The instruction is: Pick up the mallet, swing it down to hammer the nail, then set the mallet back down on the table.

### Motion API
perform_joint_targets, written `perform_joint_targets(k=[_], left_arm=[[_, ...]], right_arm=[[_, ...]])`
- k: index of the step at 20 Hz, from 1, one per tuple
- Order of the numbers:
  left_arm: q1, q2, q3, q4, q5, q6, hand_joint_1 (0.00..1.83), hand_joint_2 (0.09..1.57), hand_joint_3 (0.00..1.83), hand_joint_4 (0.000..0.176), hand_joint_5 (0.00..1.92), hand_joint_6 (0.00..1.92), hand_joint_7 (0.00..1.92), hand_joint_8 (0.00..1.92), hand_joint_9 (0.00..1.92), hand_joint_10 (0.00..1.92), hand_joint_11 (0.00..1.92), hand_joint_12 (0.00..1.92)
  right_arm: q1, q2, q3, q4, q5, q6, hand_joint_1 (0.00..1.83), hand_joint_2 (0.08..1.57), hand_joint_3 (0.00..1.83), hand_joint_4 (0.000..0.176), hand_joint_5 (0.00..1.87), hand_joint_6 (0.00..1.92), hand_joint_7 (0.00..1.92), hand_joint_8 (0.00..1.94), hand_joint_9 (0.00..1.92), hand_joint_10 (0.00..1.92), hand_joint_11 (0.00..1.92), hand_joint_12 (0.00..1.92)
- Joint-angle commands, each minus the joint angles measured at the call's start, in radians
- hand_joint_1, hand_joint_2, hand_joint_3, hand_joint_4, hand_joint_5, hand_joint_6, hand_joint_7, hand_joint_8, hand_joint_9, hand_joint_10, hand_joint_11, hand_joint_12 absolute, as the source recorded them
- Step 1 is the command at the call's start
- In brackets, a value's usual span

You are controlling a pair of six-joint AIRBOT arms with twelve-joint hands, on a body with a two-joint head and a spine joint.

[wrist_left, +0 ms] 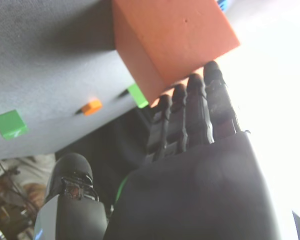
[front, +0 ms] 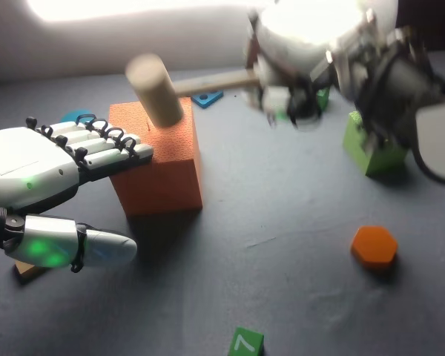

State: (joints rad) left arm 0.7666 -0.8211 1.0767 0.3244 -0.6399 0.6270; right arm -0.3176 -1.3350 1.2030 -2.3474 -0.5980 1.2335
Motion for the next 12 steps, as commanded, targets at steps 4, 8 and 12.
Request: perform_joint_targets(k=[4,8,12], left_arm=[[0.003,-0.009,-0.006,0.009,-0.025,-0.005,0.00,1.12,0.00,0.000,0.14,0.00,0.15,0.00,0.15,0.00,0.10,0.04],[0.003,-0.009,-0.005,0.009,-0.025,-0.005,0.00,1.13,0.01,0.000,0.15,0.01,0.14,0.01,0.14,0.00,0.11,0.04],[0.002,-0.009,-0.004,0.009,-0.025,-0.005,0.00,1.12,0.00,0.000,0.16,0.01,0.15,0.01,0.15,0.00,0.12,0.05]], right_arm=[[0.006,0.032,-0.010,-0.077,-0.080,0.013,0.64,1.57,0.01,0.176,1.29,1.92,1.57,1.94,1.71,1.92,1.89,1.92],[0.084,0.032,-0.010,-0.077,-0.074,0.022,0.70,1.55,0.00,0.176,1.28,1.92,1.56,1.94,1.71,1.92,1.89,1.92],[0.156,0.035,-0.010,-0.079,-0.059,0.023,0.73,1.54,0.00,0.176,1.27,1.92,1.55,1.94,1.70,1.92,1.88,1.92]])
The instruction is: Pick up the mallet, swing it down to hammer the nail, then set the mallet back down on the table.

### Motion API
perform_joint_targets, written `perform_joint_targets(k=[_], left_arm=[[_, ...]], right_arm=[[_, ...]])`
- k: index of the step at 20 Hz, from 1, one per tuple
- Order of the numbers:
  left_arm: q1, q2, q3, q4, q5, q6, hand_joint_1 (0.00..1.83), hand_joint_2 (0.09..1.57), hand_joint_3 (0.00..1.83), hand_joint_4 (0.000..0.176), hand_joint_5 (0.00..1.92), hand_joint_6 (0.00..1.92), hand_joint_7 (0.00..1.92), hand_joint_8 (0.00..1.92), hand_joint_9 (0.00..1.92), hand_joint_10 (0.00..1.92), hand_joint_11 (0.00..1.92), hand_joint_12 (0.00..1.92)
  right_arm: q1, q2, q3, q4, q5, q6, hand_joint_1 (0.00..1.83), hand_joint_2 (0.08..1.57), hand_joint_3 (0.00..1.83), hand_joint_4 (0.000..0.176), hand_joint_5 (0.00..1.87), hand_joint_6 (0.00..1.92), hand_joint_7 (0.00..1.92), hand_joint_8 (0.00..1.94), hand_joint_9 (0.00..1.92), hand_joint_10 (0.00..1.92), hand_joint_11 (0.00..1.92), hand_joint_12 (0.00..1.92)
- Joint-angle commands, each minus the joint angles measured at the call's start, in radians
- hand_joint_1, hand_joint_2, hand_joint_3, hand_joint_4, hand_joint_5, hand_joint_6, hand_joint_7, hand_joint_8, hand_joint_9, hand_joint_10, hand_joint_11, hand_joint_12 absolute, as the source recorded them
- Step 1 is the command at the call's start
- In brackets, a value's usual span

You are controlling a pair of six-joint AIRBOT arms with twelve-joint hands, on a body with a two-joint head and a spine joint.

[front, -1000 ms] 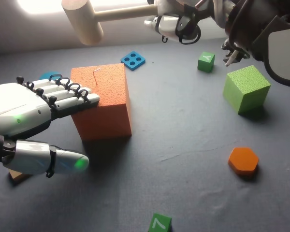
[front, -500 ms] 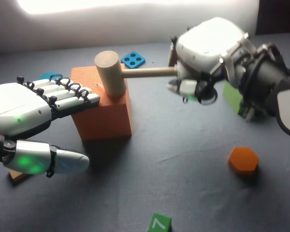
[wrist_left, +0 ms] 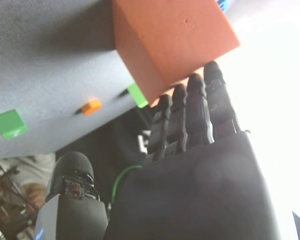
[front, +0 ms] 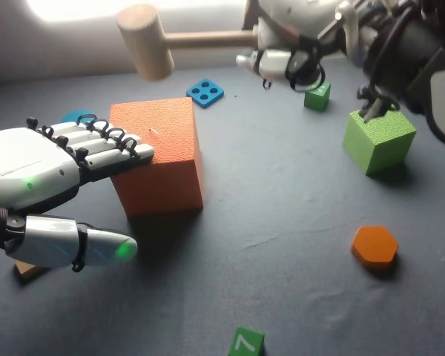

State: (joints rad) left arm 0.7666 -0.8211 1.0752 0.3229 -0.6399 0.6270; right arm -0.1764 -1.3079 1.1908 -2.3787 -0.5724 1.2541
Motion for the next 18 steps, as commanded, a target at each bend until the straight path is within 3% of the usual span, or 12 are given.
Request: perform_joint_targets(k=[1,5,18], left_arm=[[0.002,-0.009,-0.002,0.010,-0.025,-0.005,0.00,1.12,0.00,0.000,0.14,0.00,0.14,0.00,0.14,0.00,0.11,0.04],[0.002,-0.009,-0.003,0.010,-0.025,-0.005,0.00,1.12,0.00,0.000,0.16,0.01,0.16,0.01,0.15,0.01,0.11,0.04],[-0.007,-0.015,0.001,0.010,-0.017,-0.005,0.00,1.12,0.00,0.000,0.15,0.00,0.15,0.00,0.15,0.00,0.11,0.04]], right_arm=[[0.025,0.008,0.002,-0.048,-0.083,0.002,0.72,1.55,0.00,0.176,1.28,1.92,1.56,1.94,1.71,1.92,1.89,1.92],[0.039,-0.002,0.002,-0.048,-0.078,0.002,0.73,1.54,0.00,0.176,1.26,1.92,1.56,1.94,1.70,1.92,1.89,1.92],[-0.136,-0.044,0.019,-0.046,-0.097,-0.045,0.75,1.53,0.00,0.176,1.24,1.92,1.54,1.94,1.68,1.92,1.87,1.92]])
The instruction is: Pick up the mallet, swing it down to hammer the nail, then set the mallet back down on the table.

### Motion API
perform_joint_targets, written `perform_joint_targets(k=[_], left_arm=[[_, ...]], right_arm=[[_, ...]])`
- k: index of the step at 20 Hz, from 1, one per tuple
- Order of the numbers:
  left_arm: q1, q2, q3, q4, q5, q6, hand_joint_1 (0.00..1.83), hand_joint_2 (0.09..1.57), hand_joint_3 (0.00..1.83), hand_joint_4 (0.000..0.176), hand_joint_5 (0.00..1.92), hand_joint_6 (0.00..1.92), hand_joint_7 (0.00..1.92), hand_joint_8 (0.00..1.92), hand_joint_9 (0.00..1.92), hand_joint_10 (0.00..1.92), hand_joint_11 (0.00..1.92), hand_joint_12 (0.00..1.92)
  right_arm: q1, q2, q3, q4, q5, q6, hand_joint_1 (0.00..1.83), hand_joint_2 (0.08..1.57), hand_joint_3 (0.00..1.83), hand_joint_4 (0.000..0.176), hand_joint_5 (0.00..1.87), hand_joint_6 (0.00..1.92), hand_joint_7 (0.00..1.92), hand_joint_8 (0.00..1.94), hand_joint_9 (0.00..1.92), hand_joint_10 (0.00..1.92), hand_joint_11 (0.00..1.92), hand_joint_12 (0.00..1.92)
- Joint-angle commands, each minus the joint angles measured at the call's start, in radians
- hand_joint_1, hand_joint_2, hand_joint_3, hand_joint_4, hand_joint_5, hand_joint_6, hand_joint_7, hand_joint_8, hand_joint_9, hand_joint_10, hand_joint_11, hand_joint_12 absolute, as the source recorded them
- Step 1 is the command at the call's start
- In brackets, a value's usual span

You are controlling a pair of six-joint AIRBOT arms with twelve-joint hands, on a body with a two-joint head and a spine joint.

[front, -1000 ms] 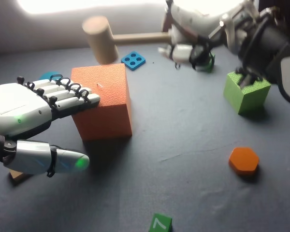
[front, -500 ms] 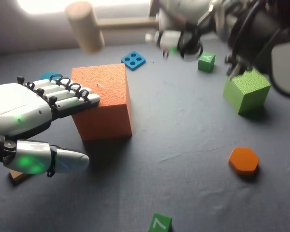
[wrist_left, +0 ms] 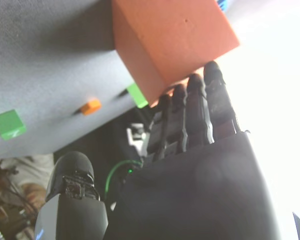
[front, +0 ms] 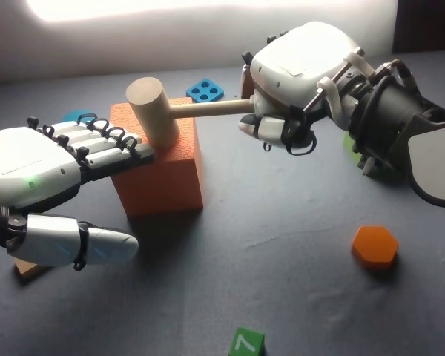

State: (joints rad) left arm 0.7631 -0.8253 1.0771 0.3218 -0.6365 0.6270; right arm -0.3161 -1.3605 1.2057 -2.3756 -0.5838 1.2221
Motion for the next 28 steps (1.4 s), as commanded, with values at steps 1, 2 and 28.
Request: perform_joint_targets(k=[1,2,28], left_arm=[[-0.003,-0.011,-0.001,0.012,-0.021,-0.005,0.00,1.12,0.00,0.000,0.15,0.00,0.14,0.00,0.14,0.00,0.11,0.04],[-0.003,-0.011,0.000,0.012,-0.021,-0.005,0.00,1.12,0.00,0.000,0.14,0.00,0.14,0.00,0.14,0.00,0.10,0.04],[-0.006,-0.010,-0.001,0.012,-0.021,-0.005,0.00,1.14,0.01,0.000,0.10,0.00,0.13,0.00,0.11,0.00,0.07,0.03]], right_arm=[[0.003,0.009,0.005,-0.049,-0.085,-0.010,0.75,1.53,0.00,0.176,1.24,1.92,1.54,1.94,1.68,1.92,1.87,1.92],[0.001,0.010,0.005,-0.049,-0.085,-0.009,0.74,1.54,0.00,0.176,1.25,1.92,1.55,1.94,1.69,1.92,1.87,1.92],[0.112,0.263,-0.128,-0.032,0.058,0.028,0.64,1.57,0.01,0.176,1.34,1.92,1.61,1.94,1.74,1.92,1.92,1.92]])
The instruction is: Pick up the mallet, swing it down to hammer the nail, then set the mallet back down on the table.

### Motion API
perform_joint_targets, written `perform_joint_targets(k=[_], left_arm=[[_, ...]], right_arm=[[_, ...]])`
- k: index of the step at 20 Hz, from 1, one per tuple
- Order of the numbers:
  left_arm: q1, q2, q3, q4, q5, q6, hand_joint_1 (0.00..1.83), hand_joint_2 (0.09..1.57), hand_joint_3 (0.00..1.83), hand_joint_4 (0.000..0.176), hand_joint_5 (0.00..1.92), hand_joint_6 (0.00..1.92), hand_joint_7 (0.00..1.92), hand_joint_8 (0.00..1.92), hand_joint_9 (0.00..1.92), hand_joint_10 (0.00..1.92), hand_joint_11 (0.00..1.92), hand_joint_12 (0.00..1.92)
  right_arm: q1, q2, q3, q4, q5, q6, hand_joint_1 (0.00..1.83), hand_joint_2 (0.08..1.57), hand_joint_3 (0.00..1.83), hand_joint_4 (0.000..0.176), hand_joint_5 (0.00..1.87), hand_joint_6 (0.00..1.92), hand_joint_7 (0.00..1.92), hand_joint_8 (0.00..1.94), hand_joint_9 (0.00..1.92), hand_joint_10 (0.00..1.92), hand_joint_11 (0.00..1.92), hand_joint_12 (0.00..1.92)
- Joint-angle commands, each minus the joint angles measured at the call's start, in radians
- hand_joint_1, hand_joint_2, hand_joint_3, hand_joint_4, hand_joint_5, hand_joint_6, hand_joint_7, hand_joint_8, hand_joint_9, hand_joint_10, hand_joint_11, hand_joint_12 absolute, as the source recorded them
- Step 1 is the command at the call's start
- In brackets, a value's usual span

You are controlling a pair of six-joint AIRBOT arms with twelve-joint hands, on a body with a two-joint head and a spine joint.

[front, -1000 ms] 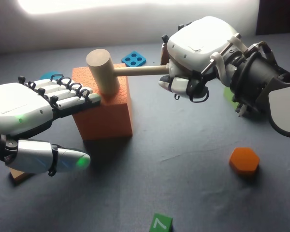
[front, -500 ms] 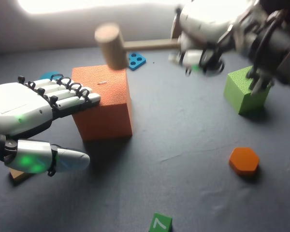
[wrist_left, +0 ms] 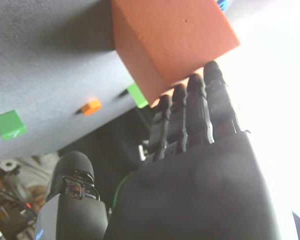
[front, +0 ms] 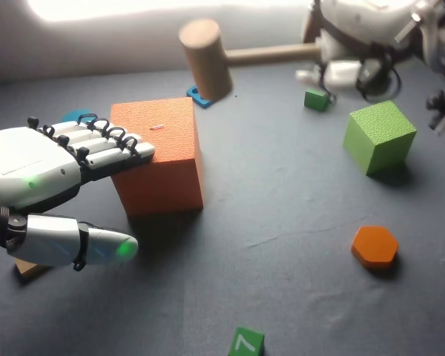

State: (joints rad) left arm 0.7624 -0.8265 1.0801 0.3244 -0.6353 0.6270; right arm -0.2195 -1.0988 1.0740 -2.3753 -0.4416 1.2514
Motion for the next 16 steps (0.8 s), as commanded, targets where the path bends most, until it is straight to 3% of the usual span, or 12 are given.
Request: perform_joint_targets(k=[1,4,7,9,11,16], left_arm=[[-0.007,-0.009,-0.004,0.009,-0.022,-0.005,0.00,1.14,0.01,0.000,0.08,0.00,0.11,0.00,0.10,0.00,0.08,0.03],[-0.012,-0.009,-0.005,0.009,-0.022,-0.007,0.00,1.16,0.01,0.000,0.05,0.00,0.09,0.00,0.08,0.00,0.07,0.03],[-0.011,-0.008,-0.007,0.009,-0.022,-0.010,0.00,1.16,0.01,0.000,0.06,0.00,0.09,0.00,0.09,0.01,0.08,0.03],[-0.011,-0.006,-0.011,0.009,-0.022,-0.012,0.00,1.18,0.01,0.000,0.03,0.00,0.07,0.00,0.07,0.00,0.06,0.03],[-0.018,-0.005,-0.017,0.009,-0.015,-0.015,0.00,1.18,0.01,0.000,0.03,0.00,0.07,0.00,0.07,0.00,0.07,0.03],[-0.045,-0.007,-0.025,0.009,0.004,-0.015,0.00,1.18,0.01,0.000,0.07,0.01,0.11,0.01,0.11,0.01,0.09,0.05]], right_arm=[[0.001,0.018,-0.007,-0.064,-0.085,0.021,0.64,1.57,0.01,0.176,1.33,1.92,1.60,1.94,1.73,1.92,1.92,1.92],[-0.046,0.054,-0.012,-0.262,-0.094,0.198,0.70,1.56,0.00,0.176,1.33,1.92,1.61,1.94,1.74,1.92,1.92,1.92],[-0.084,0.077,-0.012,-0.427,-0.095,0.338,0.63,1.57,0.02,0.176,1.35,1.92,1.62,1.94,1.75,1.92,1.92,1.92],[-0.117,0.079,-0.012,-0.477,-0.095,0.349,0.59,1.57,0.04,0.176,1.33,1.92,1.61,1.94,1.73,1.92,1.92,1.92],[-0.157,0.076,-0.012,-0.525,-0.125,0.365,0.70,1.55,0.01,0.176,1.31,1.92,1.60,1.94,1.73,1.92,1.92,1.92],[-0.216,0.026,0.011,-0.528,-0.176,0.349,0.66,1.57,0.02,0.176,1.33,1.92,1.61,1.94,1.73,1.92,1.92,1.92]])
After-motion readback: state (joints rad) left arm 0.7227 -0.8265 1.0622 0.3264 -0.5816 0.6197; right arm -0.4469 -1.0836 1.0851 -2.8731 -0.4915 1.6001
